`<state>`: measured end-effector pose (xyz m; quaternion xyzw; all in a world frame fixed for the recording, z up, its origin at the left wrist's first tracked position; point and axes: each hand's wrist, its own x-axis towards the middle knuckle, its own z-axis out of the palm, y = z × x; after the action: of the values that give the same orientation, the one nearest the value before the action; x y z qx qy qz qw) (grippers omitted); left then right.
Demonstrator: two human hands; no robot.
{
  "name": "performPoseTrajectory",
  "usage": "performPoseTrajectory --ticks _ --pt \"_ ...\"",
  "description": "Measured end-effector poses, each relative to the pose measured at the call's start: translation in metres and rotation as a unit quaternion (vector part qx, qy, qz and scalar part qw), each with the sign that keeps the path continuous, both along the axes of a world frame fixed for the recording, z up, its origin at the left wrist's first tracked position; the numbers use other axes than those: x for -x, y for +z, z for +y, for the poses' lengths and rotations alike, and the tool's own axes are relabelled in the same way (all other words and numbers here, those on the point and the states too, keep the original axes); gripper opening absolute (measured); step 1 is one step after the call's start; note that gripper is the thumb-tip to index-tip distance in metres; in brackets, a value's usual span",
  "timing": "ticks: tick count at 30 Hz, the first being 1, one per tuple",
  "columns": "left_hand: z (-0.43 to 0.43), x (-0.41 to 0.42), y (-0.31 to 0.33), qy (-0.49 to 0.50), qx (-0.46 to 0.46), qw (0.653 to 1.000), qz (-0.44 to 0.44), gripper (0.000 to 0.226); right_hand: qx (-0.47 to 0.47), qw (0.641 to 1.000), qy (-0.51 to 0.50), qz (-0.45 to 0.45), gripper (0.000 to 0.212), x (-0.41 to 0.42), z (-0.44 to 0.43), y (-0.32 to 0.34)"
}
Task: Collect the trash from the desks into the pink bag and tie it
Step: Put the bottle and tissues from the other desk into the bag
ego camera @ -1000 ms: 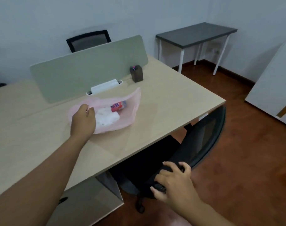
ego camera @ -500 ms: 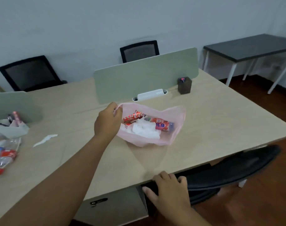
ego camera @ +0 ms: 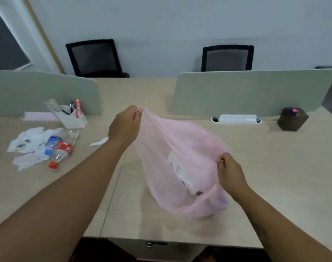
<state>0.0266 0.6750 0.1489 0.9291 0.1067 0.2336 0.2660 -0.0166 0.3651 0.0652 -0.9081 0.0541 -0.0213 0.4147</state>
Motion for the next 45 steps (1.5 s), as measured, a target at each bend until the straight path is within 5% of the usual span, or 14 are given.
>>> performPoseTrajectory --ticks 3,6,8,11,14,17,19,22,24,27,33,39,45 --pt "0.05 -0.005 -0.003 0.04 0.037 0.998 0.02 0.042 -0.114 0.987 0.111 -0.009 0.044 0.003 0.071 0.005" --pt "0.084 -0.007 0.0 0.067 0.052 0.996 0.009 0.04 0.069 0.96 0.271 -0.008 0.092 0.013 0.136 -0.017" --pt "0.104 -0.006 0.006 0.08 0.042 0.996 0.012 0.038 0.099 0.959 0.261 -0.059 0.065 0.011 0.166 -0.033" --pt "0.136 -0.001 0.013 0.107 0.033 0.993 0.039 0.037 -0.025 0.981 0.175 -0.073 0.006 -0.015 0.185 -0.043" --pt "0.167 0.008 0.003 0.094 0.133 0.979 0.12 0.037 -0.027 0.989 0.106 -0.098 0.009 -0.053 0.19 -0.033" --pt "0.19 0.018 -0.022 0.067 0.286 0.936 0.195 0.096 -0.042 0.991 0.042 -0.12 0.02 -0.084 0.19 -0.018" --pt "0.209 0.015 -0.048 0.084 0.353 0.914 0.184 0.108 -0.012 0.993 0.008 -0.119 0.034 -0.104 0.185 -0.014" --pt "0.238 -0.001 -0.093 0.109 0.364 0.905 0.194 0.077 0.05 0.993 -0.029 -0.1 0.035 -0.121 0.183 -0.013" --pt "0.251 -0.015 -0.122 0.091 0.219 0.932 0.275 0.057 0.068 0.993 -0.047 -0.09 0.034 -0.122 0.184 -0.013" --pt "0.262 -0.047 -0.157 0.005 0.038 0.938 0.344 0.066 0.089 0.99 -0.073 -0.085 0.039 -0.122 0.202 -0.017" --pt "0.264 -0.093 -0.2 -0.012 -0.019 0.943 0.331 0.036 0.096 0.989 -0.083 -0.071 0.033 -0.12 0.246 -0.016" --pt "0.293 -0.063 -0.204 0.05 0.063 0.967 0.242 0.018 0.043 0.993 -0.047 -0.102 0.017 -0.131 0.277 -0.01" --pt "0.295 -0.033 -0.117 0.042 0.223 0.968 0.105 0.015 0.028 0.995 0.006 -0.096 0.016 -0.136 0.294 -0.018"
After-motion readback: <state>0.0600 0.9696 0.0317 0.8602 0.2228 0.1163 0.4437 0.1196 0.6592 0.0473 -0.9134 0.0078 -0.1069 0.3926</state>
